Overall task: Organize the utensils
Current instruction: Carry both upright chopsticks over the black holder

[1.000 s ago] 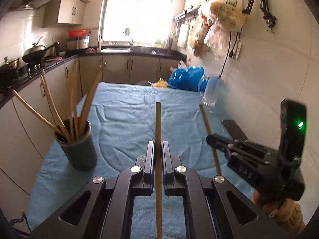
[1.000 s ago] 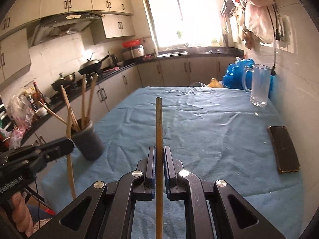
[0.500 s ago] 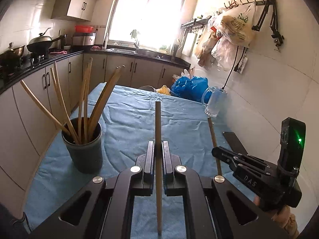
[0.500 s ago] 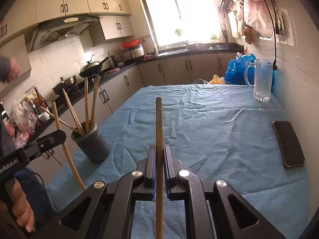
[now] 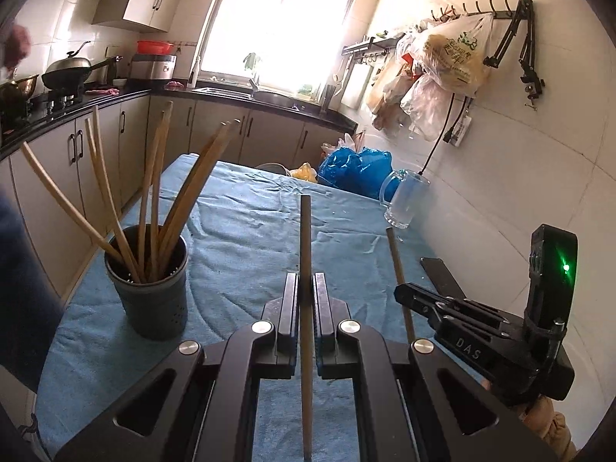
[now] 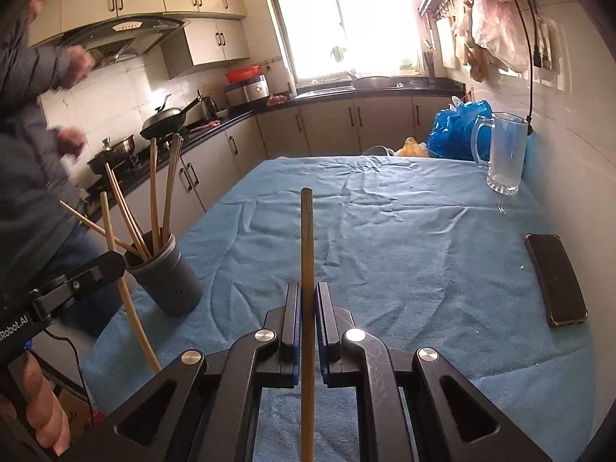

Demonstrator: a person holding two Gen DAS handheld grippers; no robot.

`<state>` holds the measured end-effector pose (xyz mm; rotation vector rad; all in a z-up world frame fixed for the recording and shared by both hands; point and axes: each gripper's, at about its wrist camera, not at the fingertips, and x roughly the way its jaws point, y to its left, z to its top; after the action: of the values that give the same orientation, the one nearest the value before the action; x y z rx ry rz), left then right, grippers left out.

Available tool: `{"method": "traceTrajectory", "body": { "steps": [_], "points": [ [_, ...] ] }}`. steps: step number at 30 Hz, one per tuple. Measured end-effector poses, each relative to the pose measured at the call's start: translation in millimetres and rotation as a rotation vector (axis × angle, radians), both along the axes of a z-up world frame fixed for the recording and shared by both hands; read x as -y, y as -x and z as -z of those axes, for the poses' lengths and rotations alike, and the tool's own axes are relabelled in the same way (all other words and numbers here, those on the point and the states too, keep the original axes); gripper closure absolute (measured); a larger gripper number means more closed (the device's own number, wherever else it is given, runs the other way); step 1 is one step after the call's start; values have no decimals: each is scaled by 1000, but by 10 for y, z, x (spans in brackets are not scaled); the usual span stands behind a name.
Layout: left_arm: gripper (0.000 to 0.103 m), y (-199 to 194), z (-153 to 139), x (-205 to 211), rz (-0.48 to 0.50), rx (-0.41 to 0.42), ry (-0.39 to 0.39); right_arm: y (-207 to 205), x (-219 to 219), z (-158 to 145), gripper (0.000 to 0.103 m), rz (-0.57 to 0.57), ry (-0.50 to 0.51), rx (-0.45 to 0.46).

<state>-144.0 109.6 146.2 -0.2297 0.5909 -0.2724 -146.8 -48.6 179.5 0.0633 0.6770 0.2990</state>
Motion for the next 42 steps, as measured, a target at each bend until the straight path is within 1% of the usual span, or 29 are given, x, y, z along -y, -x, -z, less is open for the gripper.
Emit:
{"method": "traceTrajectory", "body": {
  "steps": [10, 13, 14, 16, 18, 20, 24, 28, 33, 37, 42],
  "points": [
    [97, -84, -21, 172, 50, -16, -22, -59, 77, 131, 95, 9, -50, -43],
    [97, -124, -37, 149, 73, -37, 2, -99, 67, 143, 95, 3, -73, -53],
    [97, -134, -51, 109, 82, -51, 28, -117, 59, 133, 95, 2, -84, -53],
    [97, -113, -108, 23, 87, -54, 61, -140, 40, 88, 95, -7, -111, -50],
    [97, -65, -198, -48, 83, -30, 67, -146, 12, 0, 95, -19, -131, -32],
    [97, -9, -295, -134, 85, -4, 79, -150, -54, -116, 95, -30, -131, 4],
    [97, 38, -423, -267, 80, 15, 95, -175, -157, -278, 95, -43, -145, 46],
    [97, 69, -630, -474, 42, 64, 88, -254, -251, -461, 95, -60, -192, 86],
    [97, 53, -905, -733, -34, 125, 56, -436, -468, -689, 95, -118, -294, 132],
    [97, 61, -1129, -910, -130, 216, -12, -604, -754, -815, 95, -174, -382, 161],
    [97, -58, -1250, -1060, -243, 297, -77, -820, -1128, -883, 95, -218, -448, 196]
  ]
}}
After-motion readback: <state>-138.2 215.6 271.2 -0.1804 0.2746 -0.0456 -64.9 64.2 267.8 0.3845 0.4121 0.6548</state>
